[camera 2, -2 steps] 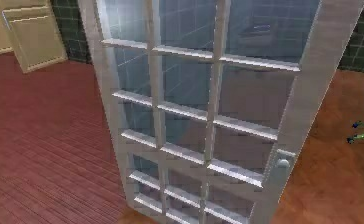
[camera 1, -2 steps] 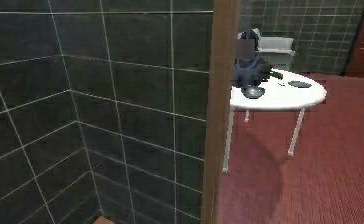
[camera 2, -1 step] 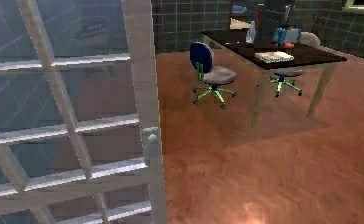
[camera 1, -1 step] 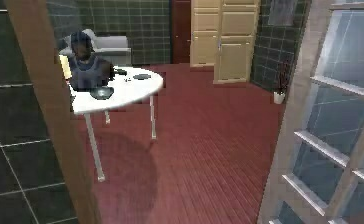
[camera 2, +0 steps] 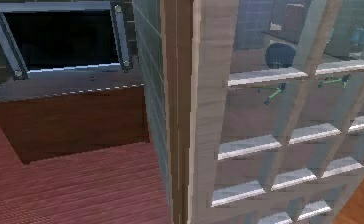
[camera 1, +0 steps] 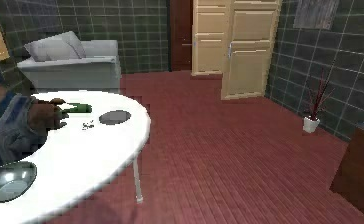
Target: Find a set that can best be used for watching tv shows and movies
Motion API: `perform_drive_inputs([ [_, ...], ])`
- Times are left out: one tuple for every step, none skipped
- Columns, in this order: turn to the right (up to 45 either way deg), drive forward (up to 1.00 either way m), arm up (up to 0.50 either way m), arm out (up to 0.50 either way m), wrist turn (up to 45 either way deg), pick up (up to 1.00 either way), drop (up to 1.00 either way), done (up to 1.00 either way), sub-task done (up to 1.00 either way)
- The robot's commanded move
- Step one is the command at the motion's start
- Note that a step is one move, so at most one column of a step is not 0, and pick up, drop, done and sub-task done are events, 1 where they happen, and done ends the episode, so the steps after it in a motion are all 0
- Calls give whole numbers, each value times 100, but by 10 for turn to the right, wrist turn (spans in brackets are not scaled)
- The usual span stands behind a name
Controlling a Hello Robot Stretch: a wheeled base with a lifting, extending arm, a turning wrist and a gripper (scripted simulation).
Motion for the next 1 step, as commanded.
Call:
perform_drive_inputs([
  [60, 0, 0, 0, 0, 0, 0, 0, 0],
])
